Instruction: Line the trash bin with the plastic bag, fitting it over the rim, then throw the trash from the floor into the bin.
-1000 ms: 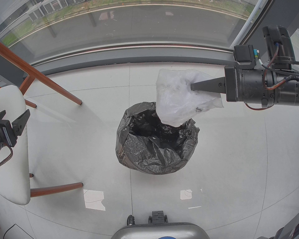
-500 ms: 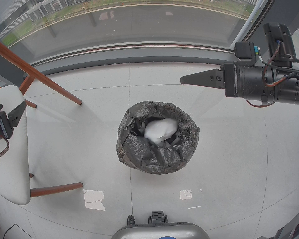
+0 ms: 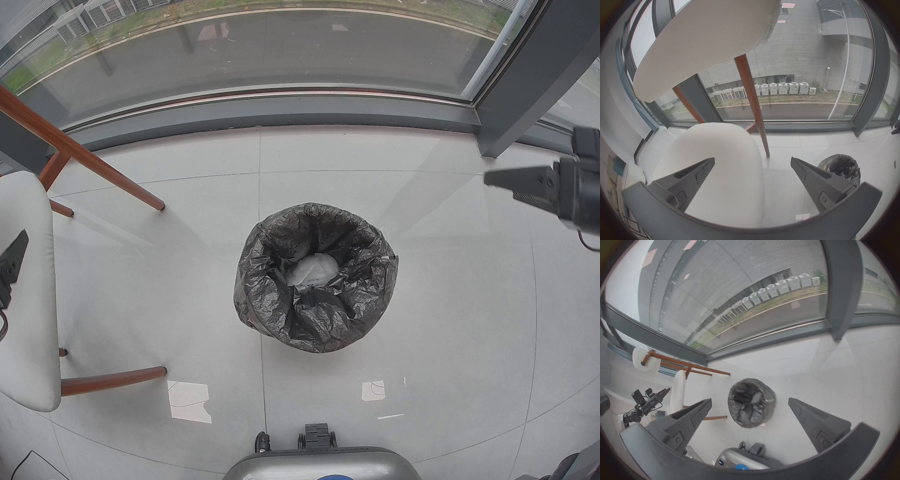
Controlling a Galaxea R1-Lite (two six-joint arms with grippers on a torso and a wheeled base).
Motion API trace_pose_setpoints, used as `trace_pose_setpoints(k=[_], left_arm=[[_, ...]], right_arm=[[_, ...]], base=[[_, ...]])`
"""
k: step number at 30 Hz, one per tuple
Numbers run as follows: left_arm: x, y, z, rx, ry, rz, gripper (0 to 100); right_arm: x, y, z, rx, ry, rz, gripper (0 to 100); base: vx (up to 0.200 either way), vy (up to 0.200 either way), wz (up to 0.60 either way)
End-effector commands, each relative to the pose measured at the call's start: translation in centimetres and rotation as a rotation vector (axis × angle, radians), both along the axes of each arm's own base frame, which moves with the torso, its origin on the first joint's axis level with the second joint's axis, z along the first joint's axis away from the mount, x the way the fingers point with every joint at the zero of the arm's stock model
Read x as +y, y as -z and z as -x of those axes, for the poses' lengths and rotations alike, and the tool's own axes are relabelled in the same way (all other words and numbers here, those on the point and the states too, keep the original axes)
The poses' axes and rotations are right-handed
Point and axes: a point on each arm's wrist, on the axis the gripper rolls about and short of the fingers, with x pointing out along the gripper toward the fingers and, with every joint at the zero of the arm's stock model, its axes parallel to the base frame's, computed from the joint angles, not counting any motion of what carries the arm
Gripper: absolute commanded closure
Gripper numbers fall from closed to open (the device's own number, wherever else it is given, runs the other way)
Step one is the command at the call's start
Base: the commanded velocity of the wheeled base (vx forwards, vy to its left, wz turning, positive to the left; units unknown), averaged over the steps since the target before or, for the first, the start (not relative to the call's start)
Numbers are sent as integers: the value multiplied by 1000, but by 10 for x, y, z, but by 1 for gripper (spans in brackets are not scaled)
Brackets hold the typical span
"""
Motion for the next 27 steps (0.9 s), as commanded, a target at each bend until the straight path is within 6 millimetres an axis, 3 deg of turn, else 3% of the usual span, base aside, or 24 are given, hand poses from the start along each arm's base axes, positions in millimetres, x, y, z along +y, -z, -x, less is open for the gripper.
trace_pose_setpoints(k=[1, 7, 11, 15, 19, 22, 27], left_arm=[[6, 49, 36, 40, -24, 3, 0], [10, 91, 57, 81, -64, -1, 0], [13, 130, 77, 138, -147, -2, 0], [12, 163, 106, 187, -149, -2, 0], [9, 170, 115, 96, 32, 4, 0], [6, 173, 111, 57, 154, 3, 0], [3, 179, 109, 81, 295, 3, 0]], right_arm=[[-47, 41, 71, -18, 160, 32, 0], [-66, 94, 118, -95, 275, 109, 0], [-80, 145, 154, -119, 388, 178, 0], [-88, 187, 174, -121, 536, 195, 0], [-87, 231, 186, -108, 709, 191, 0], [-81, 231, 197, -268, 591, 126, 0], [-81, 236, 199, -458, 404, 219, 0]], base=[[0, 0, 0], [0, 0, 0], [0, 0, 0], [0, 0, 0], [0, 0, 0], [0, 0, 0], [0, 0, 0]])
